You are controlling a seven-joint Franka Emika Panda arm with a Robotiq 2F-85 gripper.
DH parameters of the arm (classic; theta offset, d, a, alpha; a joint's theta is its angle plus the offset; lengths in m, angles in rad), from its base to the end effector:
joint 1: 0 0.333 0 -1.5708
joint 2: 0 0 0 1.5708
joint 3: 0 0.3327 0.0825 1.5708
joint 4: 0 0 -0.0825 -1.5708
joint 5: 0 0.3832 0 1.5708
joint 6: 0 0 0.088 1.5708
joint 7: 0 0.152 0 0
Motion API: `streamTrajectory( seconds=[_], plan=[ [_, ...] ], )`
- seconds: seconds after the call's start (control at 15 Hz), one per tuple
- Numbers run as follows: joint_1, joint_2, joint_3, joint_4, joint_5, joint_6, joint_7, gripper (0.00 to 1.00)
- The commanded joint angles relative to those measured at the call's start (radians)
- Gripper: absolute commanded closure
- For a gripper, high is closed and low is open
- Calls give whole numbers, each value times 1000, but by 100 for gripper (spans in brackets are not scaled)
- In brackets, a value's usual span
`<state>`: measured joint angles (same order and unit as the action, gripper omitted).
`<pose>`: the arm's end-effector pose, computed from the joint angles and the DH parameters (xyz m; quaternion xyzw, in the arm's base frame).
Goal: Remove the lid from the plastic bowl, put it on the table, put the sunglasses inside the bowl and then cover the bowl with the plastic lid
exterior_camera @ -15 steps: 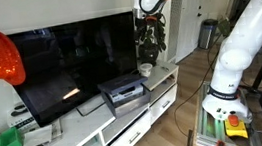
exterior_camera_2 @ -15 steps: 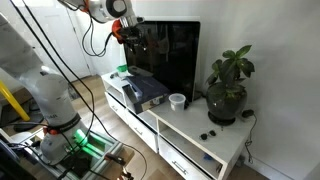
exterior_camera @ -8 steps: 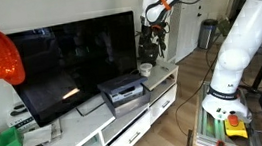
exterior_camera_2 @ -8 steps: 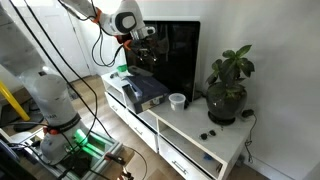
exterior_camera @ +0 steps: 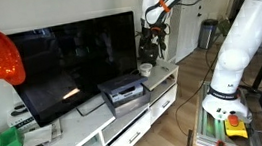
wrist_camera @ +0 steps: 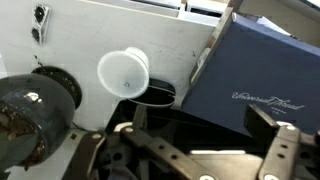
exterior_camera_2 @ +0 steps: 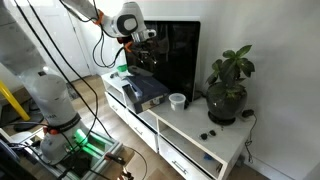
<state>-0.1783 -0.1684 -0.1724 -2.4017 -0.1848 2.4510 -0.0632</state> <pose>0.4655 -0.1759 0.3738 0.9897 -0.0785 0.0950 0.0728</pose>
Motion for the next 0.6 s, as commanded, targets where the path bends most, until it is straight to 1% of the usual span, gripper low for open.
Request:
streamTrajectory(
  seconds=[0.0, 0.07, 0.27, 0.4, 0.53],
  plan=[
    [-38, 194, -51, 66, 41, 32, -23, 0],
    [-44, 229, -61, 76, 61, 22, -44, 0],
    [-80, 368, -79, 131, 86, 90, -122, 0],
    [-109, 441, -67, 157, 123, 168, -181, 0],
    [-138, 501, -37, 186, 183, 202, -228, 0]
  ],
)
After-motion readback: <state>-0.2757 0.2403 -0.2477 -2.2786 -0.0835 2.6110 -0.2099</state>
